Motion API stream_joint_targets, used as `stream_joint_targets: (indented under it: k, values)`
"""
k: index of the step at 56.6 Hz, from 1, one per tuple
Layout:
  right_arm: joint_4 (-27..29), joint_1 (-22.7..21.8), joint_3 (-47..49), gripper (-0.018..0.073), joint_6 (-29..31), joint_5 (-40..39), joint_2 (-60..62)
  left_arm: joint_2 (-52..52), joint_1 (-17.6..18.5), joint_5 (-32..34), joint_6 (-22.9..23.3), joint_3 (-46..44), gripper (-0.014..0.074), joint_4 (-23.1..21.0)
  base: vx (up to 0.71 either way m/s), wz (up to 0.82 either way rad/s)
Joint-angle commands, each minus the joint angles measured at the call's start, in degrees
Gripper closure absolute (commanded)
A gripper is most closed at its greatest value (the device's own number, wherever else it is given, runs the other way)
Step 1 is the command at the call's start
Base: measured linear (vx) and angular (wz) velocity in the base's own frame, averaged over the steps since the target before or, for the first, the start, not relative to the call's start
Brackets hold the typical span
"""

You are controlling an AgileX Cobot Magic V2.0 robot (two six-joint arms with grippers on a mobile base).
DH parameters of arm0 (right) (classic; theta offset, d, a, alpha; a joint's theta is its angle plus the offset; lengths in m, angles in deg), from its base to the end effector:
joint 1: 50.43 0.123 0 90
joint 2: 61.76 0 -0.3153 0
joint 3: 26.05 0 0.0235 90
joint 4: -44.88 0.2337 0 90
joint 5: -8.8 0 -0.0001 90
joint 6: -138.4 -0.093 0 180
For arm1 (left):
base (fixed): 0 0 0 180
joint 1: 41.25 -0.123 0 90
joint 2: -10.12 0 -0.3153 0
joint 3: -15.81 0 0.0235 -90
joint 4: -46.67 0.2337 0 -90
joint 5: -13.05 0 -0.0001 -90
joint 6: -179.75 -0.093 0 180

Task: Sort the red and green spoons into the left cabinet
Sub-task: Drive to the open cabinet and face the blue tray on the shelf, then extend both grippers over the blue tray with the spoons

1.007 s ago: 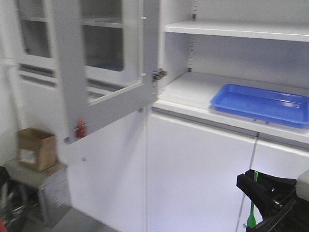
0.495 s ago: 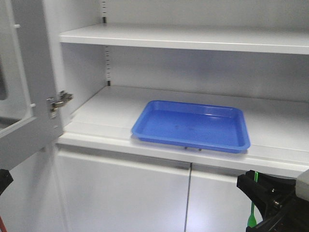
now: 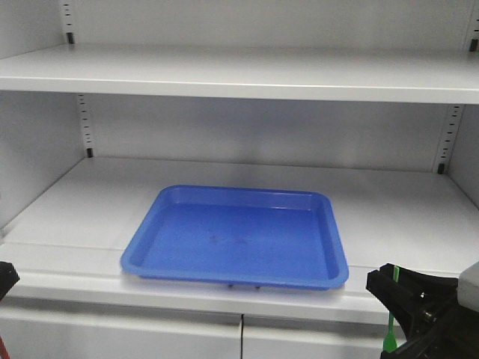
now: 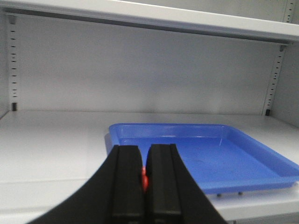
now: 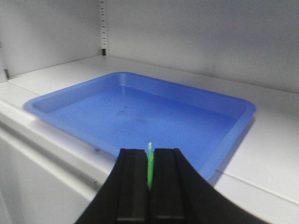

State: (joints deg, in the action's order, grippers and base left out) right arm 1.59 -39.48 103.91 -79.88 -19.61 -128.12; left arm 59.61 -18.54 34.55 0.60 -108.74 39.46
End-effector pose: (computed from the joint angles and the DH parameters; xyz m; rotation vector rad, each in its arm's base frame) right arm 0.1719 0.0641 0.3214 -0.4289 1.6111 0.4017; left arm 0.1118 -0.0422 0.3354 0.1563 1.4631 -0.3969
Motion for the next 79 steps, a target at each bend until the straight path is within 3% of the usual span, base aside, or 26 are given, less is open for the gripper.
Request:
stream_joint_targets:
  k: [1,79]
  values:
    - [1.2,-0.1,1.7,0.0565,0.1,-3.7,0.8,-0.3,0.2,4.6,-0.1,-1.7,0.0596,0.1,0.23,-0.22]
    - [1.2,-0.1,1.7,0.0565,0.1,-4.7,0.7,-0.3,0.2,6.2,-0.1,-1.7,0.0596,0.1,0.06,-0.06]
